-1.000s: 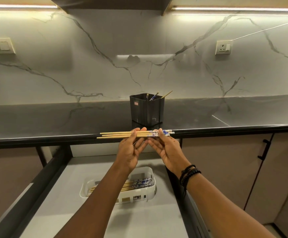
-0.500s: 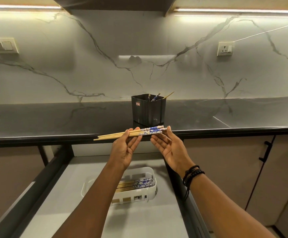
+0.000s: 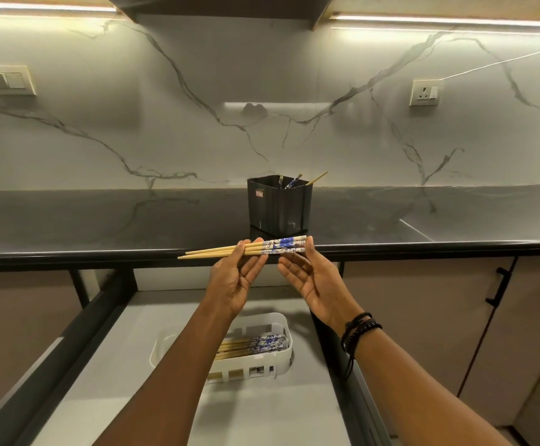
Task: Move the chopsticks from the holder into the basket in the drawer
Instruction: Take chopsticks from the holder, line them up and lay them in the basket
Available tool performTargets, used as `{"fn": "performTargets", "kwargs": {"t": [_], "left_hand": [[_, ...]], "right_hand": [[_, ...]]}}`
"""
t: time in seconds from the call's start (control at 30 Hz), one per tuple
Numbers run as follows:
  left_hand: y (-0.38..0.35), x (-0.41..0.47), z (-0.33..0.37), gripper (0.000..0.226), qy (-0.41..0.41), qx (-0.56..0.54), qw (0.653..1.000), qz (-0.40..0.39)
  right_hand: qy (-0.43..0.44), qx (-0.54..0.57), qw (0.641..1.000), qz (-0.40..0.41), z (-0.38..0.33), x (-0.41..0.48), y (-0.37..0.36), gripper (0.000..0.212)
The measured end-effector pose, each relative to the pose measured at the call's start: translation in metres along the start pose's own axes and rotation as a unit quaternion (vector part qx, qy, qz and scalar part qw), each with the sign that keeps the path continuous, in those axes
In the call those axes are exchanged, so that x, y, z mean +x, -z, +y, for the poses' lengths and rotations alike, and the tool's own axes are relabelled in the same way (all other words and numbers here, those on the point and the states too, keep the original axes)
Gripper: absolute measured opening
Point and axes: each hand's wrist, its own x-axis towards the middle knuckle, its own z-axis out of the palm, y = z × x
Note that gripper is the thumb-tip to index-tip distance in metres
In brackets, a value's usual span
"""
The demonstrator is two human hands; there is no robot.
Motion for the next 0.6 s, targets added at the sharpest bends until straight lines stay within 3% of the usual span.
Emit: {"fn": "performTargets", "kwargs": {"t": [0.4,0.6], "left_hand": [[-0.0007,-0.0035,0.0027,0.018,-0.003,0.002,1.0,0.0],[-0.002,-0.0023,0.0062,0.018,-0.01,0.014,1.0,0.003]], "right_hand": [[-0.035,-0.039,0.999,-0.007,0.0042,-0.0012,-0.0017,0.063],[-0.002,-0.037,0.999,0.021,0.0002,-0.0019,-0.0037,0.046]]}}
